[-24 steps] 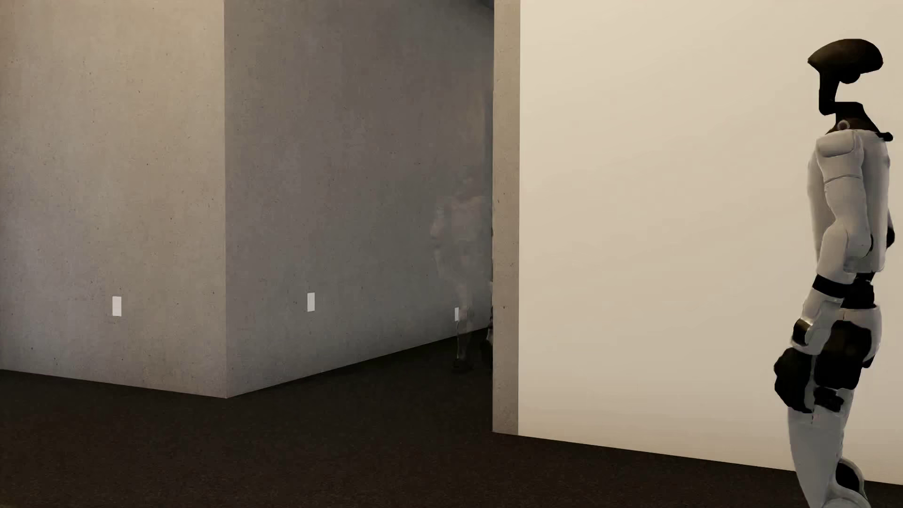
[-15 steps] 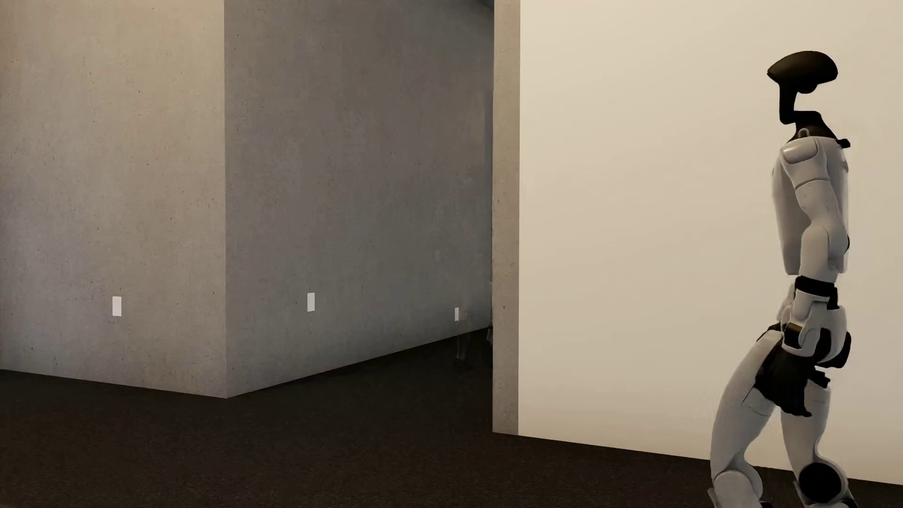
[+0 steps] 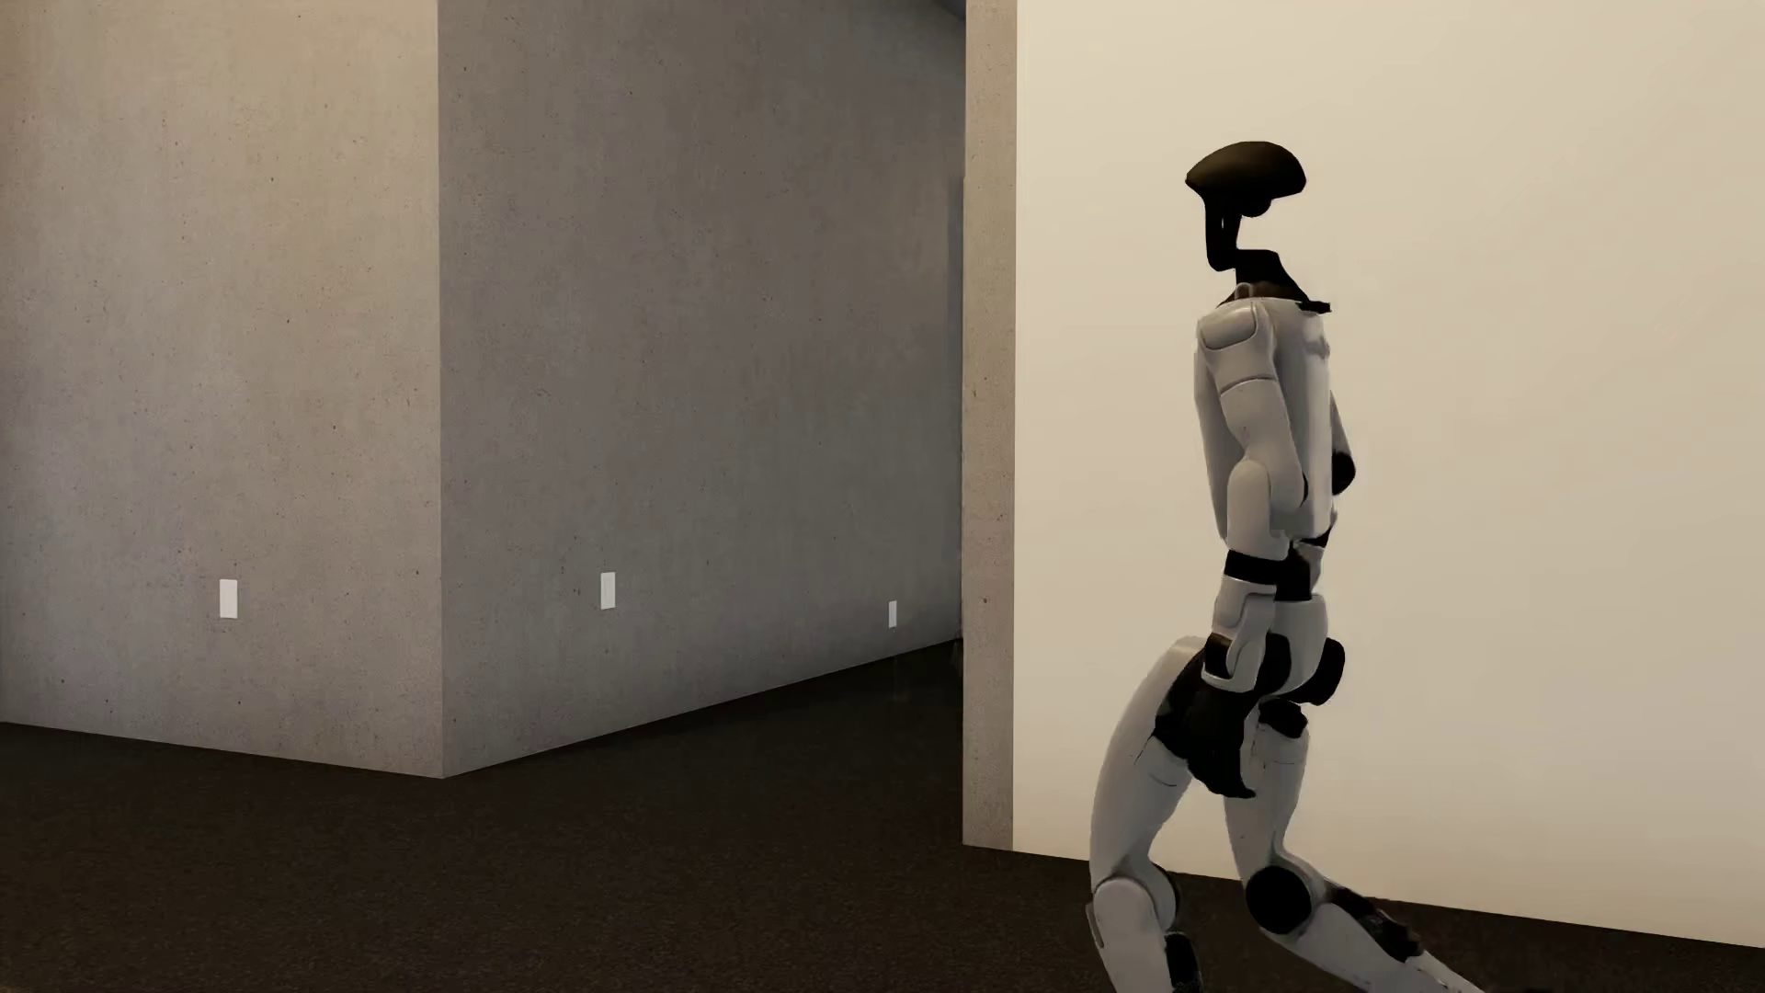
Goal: Circle the corner
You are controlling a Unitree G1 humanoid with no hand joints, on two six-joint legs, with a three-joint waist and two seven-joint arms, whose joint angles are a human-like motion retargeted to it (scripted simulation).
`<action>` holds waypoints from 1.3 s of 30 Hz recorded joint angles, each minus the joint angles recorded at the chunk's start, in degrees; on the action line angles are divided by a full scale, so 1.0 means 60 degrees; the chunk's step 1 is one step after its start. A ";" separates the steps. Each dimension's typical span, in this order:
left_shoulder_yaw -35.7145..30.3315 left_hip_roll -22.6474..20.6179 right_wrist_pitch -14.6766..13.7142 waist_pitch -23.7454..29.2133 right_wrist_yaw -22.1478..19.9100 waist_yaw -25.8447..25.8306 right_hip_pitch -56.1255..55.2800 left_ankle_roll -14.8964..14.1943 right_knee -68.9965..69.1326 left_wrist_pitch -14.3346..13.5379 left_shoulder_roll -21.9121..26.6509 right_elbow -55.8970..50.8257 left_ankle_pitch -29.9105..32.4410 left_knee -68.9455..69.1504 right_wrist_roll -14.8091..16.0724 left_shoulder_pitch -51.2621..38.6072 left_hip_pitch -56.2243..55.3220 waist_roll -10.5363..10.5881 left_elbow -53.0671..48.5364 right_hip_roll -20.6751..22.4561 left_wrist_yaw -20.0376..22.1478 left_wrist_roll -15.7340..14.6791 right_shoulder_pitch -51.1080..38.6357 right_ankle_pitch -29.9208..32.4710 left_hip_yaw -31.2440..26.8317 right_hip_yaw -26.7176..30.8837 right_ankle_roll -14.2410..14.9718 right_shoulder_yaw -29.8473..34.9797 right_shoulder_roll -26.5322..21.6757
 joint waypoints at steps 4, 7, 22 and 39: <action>0.0442 0.0228 0.0000 0.0248 0.0000 -0.2422 -0.2955 0.0000 -0.2635 0.0000 0.0157 0.0171 -0.0208 -0.2402 0.0000 -0.0442 0.3553 0.0653 -0.1626 0.0725 0.0000 0.0000 0.0824 0.1576 0.0000 0.0000 0.0000 -0.0224 -0.0176; 0.0654 0.0330 0.0000 0.0026 0.0000 -0.3292 -0.3999 0.0000 -0.7424 0.0000 0.0411 0.0187 -0.1241 -0.3183 0.0000 -0.1057 0.5316 0.0748 -0.2228 0.0663 0.0000 0.0000 0.1300 -0.0680 0.0000 0.0000 0.0000 -0.0418 -0.0281; 0.0203 0.1578 0.0000 -0.0101 0.0000 -0.0076 0.2515 0.0000 -0.8101 0.0000 0.0212 -0.0731 0.1345 -0.1245 0.0000 0.0999 0.0249 0.0467 -0.0107 0.1133 0.0000 0.0000 -0.0942 -0.3968 0.0000 0.0000 0.0000 -0.0409 -0.0635; 0.1385 0.0154 0.0000 -0.0607 0.0000 -0.2658 -0.3481 0.0000 -1.0867 0.0000 0.0737 0.0762 -0.0741 -0.3109 0.0000 -0.0285 0.5796 0.0228 -0.2318 0.0342 0.0000 0.0000 0.1457 0.0600 0.0000 0.0000 0.0000 -0.0187 -0.0126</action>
